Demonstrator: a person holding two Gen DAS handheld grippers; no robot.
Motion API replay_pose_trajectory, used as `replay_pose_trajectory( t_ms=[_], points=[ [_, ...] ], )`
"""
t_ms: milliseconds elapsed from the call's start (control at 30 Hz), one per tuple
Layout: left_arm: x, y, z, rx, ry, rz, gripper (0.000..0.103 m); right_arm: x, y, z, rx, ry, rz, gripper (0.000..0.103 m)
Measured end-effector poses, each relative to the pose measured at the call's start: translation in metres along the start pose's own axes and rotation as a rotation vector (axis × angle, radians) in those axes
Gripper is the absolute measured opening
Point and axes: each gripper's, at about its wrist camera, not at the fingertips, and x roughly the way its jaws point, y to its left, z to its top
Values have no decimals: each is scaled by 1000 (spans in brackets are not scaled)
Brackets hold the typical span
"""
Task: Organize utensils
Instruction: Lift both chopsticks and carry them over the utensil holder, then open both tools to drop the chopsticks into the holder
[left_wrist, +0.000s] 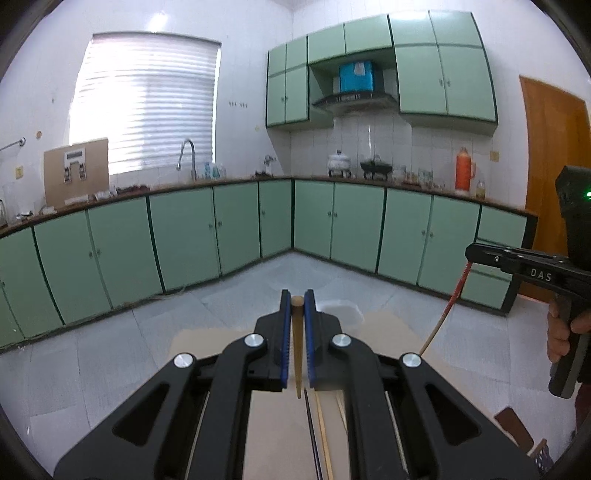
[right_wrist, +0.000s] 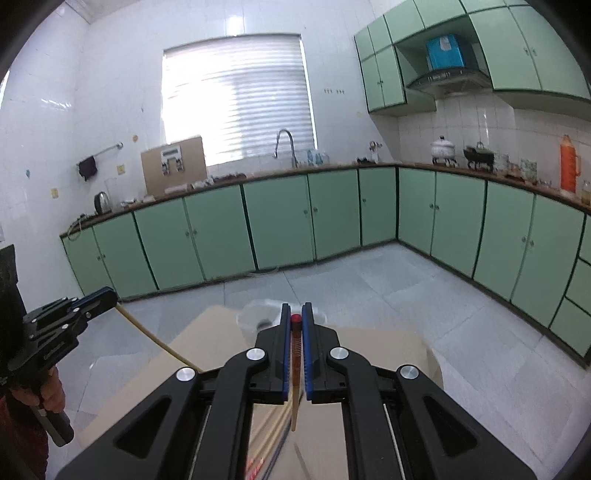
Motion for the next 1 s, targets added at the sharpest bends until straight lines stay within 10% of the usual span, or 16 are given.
replay_pose_trajectory(
  t_ms=[500,1000],
  points=[
    [61,-13,84,5,-194,21,6,70,2,74,-48,-93,-43,6],
    [182,1,43,-44,-8,2,6,153,-21,24,10,41,-34,6]
  ],
)
